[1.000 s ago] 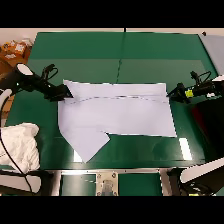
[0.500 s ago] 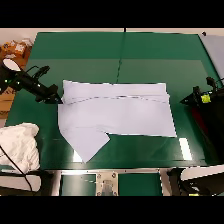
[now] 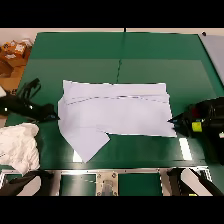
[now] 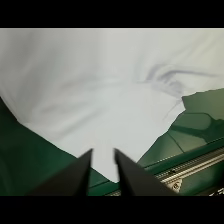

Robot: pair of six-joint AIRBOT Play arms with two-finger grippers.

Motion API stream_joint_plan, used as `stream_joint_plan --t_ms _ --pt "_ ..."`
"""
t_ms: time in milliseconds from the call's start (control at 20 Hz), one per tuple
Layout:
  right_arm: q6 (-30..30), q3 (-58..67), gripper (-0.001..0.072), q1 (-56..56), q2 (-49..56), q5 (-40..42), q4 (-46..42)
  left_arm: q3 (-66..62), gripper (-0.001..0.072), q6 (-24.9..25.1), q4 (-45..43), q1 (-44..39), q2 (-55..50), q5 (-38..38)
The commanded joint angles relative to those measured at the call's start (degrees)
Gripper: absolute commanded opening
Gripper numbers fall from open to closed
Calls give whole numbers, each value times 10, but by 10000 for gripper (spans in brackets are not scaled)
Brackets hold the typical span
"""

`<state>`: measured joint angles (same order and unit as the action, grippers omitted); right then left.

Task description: Fold the shirts.

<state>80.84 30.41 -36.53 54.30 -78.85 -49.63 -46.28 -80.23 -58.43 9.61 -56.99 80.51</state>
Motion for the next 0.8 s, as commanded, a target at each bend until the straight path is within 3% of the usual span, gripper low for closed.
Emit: stream_joint_plan --t_ms 0,100,400,750 --pt "16 -120 642 0 -96 15 3 150 537 -19 19 0 96 -50" --pt "40 -142 642 0 -95 39 -4 214 537 -18 37 -17 95 -78" --pt "57 -174 634 0 -79 174 -3 316 537 -48 80 -156 93 -299" --pt "17 -173 633 0 -2 260 67 281 538 -53 69 -158 94 -228"
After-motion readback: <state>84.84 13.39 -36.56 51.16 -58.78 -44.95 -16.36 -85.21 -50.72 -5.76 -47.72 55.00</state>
